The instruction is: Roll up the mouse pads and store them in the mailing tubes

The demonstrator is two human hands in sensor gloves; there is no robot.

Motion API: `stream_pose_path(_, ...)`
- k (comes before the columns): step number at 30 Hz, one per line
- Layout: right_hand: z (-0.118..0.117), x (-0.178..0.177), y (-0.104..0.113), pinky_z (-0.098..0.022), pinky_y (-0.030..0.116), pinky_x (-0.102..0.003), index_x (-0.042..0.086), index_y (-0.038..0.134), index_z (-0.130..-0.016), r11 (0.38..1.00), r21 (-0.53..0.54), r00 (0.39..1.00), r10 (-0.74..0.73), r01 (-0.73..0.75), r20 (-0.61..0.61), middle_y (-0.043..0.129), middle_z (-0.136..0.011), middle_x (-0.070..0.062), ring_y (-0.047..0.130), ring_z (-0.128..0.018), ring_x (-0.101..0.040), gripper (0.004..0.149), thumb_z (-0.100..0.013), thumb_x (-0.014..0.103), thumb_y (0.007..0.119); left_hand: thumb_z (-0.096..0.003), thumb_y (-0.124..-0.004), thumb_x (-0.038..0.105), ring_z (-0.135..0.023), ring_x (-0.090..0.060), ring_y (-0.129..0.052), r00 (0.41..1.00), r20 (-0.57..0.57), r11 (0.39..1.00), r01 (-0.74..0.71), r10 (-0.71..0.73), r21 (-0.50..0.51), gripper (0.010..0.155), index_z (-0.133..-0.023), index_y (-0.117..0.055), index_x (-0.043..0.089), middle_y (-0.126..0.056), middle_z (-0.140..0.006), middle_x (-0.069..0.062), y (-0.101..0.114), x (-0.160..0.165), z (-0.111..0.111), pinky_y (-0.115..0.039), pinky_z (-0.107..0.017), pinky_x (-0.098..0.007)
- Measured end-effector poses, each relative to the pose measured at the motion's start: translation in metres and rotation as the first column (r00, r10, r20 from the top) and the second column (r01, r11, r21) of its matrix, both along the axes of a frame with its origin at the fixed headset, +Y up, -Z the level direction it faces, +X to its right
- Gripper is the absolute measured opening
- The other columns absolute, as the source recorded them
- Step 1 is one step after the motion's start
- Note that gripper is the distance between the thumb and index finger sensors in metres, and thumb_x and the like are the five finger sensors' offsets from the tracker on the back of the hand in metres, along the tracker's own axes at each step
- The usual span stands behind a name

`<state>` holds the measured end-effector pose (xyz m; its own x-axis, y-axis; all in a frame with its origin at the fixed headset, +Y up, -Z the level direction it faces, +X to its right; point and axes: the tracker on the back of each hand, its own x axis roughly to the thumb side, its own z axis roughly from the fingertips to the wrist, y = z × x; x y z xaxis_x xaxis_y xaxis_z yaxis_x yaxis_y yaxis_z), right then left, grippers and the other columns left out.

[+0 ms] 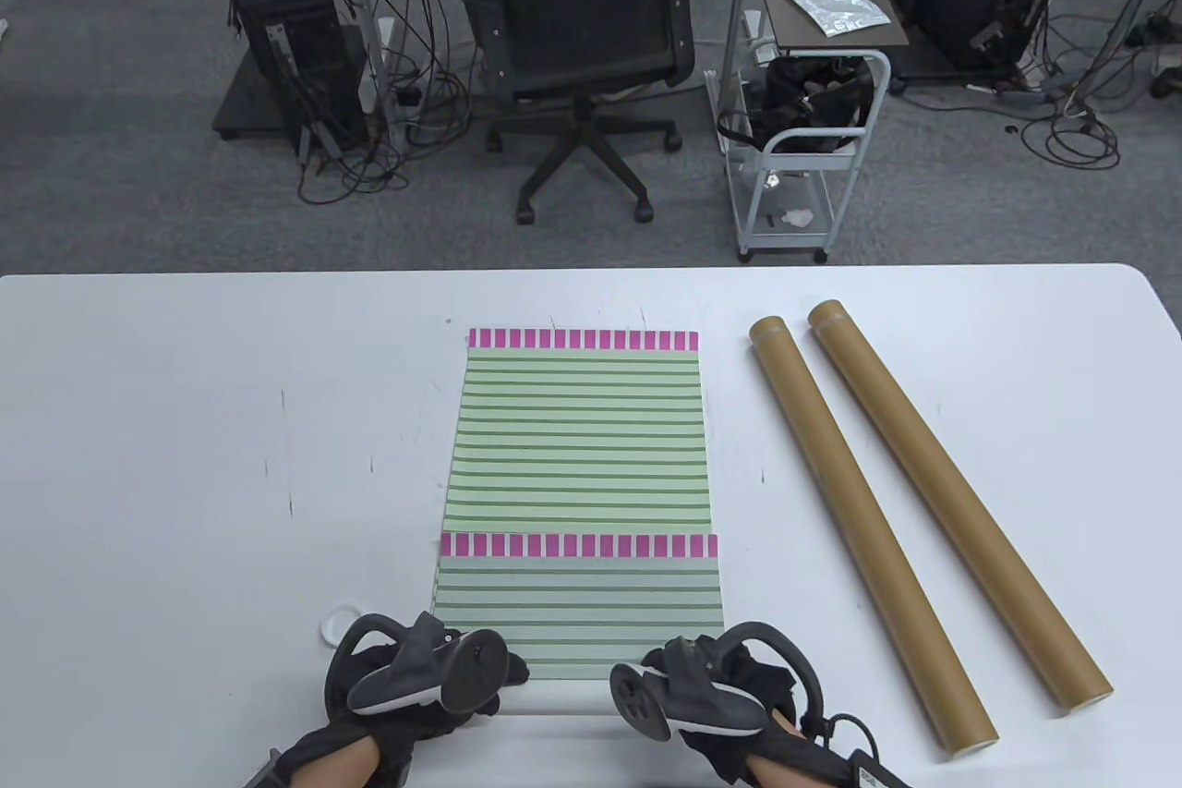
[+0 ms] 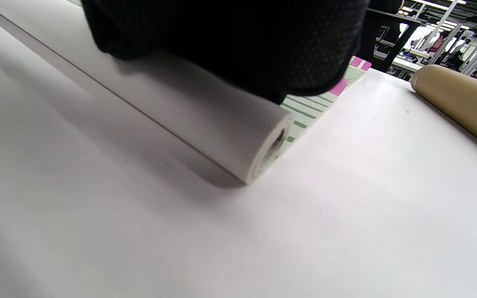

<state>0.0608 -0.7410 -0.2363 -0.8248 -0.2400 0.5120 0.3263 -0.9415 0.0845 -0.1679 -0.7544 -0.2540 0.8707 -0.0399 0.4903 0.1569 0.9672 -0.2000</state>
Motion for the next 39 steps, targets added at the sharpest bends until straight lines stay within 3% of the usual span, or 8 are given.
stream_pose_path(3,0.002,0.0,0.005,-0.05,0.082,-0.037,0.022,0.074,-0.091,0.999,0.038,1.0,-0.009,0.009,-0.012,0.086,-0.084,-0.002,0.093,-0.068,-0.025,0.051,-0.041,0.036,0.072,-0.0373,-0.074,0.046,-0.072,-0.008,-0.097,1.0,-0.011,1.0,-0.012,0.012,-0.01,0.047,-0.084,-0.074,0.051,-0.091,-0.083,0.017,0.0,0.0,-0.001,-0.087,-0.055,-0.022)
stream_pose_path(5,0.005,0.002,0.018,-0.047,0.082,-0.035,0.026,0.08,-0.083,0.974,0.191,0.992,-0.114,0.123,-0.058,0.09,-0.075,0.001,0.094,-0.059,-0.021,0.046,-0.039,0.036,0.076,-0.039,-0.072,0.043,-0.073,-0.009,-0.097,0.999,-0.023,1.0,-0.028,0.027,-0.013,0.044,-0.083,-0.077,0.05,-0.091,-0.084,0.017,0.0,-0.001,-0.002,-0.087,-0.056,-0.023)
stream_pose_path(6,0.005,0.001,0.02,-0.047,0.081,-0.034,0.027,0.081,-0.082,0.972,0.192,0.991,-0.123,0.132,-0.057,0.09,-0.074,0.001,0.094,-0.058,-0.02,0.044,-0.039,0.036,0.077,-0.0391,-0.072,0.043,-0.073,-0.009,-0.097,0.999,-0.027,0.999,-0.035,0.034,-0.013,0.044,-0.082,-0.077,0.05,-0.091,-0.084,0.018,0.0,-0.001,-0.003,-0.087,-0.056,-0.024)
stream_pose_path(8,0.005,-0.001,0.017,-0.047,0.081,-0.034,0.027,0.08,-0.082,0.986,0.127,0.994,-0.1,0.104,-0.04,0.089,-0.074,0.002,0.093,-0.058,-0.02,0.045,-0.038,0.038,0.077,-0.0394,-0.072,0.043,-0.074,-0.009,-0.096,0.999,-0.033,0.999,-0.037,0.036,-0.013,0.043,-0.082,-0.077,0.05,-0.09,-0.084,0.018,-0.001,-0.001,-0.003,-0.086,-0.058,-0.025)
stream_pose_path(12,0.003,-0.003,-0.002,-0.048,0.081,-0.033,0.028,0.072,-0.086,0.991,0.13,0.999,0.021,-0.015,-0.044,0.084,-0.079,0.003,0.091,-0.062,-0.019,0.051,-0.037,0.041,0.077,-0.0395,-0.071,0.043,-0.074,-0.011,-0.095,0.998,-0.044,0.999,-0.033,0.033,0.001,0.043,-0.081,-0.077,0.051,-0.09,-0.085,0.018,0.0,-0.001,-0.002,-0.085,-0.059,-0.026)
stream_pose_path(20,-0.002,-0.003,-0.001,-0.045,0.084,-0.032,0.024,0.078,-0.086,0.994,0.11,0.999,-0.019,0.023,-0.034,0.09,-0.078,-0.001,0.095,-0.06,-0.022,0.049,-0.038,0.035,0.076,-0.0342,-0.078,0.052,-0.078,-0.01,-0.094,1.0,-0.027,1.0,0.0,0.0,0.001,0.055,-0.088,-0.072,0.047,-0.087,-0.088,0.016,0.002,-0.008,-0.001,-0.085,-0.06,-0.025)
stream_pose_path(29,-0.008,-0.001,-0.005,-0.049,0.082,-0.033,0.022,0.073,-0.091,0.998,0.065,1.0,-0.022,0.023,-0.009,0.086,-0.084,-0.003,0.092,-0.066,-0.024,0.051,-0.042,0.032,0.068,-0.0389,-0.07,0.048,-0.079,-0.011,-0.094,0.998,-0.064,0.998,0.029,-0.026,0.052,0.048,-0.086,-0.075,0.049,-0.088,-0.088,0.016,0.001,-0.006,-0.001,-0.084,-0.062,-0.029)
stream_pose_path(39,-0.01,0.002,-0.003,-0.049,0.082,-0.033,0.024,0.072,-0.092,0.999,0.043,0.999,-0.029,0.028,0.014,0.085,-0.086,-0.001,0.092,-0.068,-0.023,0.051,-0.042,0.032,0.066,-0.0369,-0.073,0.048,-0.076,-0.01,-0.095,0.992,-0.048,0.981,0.121,-0.115,0.149,0.048,-0.085,-0.075,0.045,-0.089,-0.084,0.016,0.005,0.005,0.005,-0.085,-0.061,-0.028)
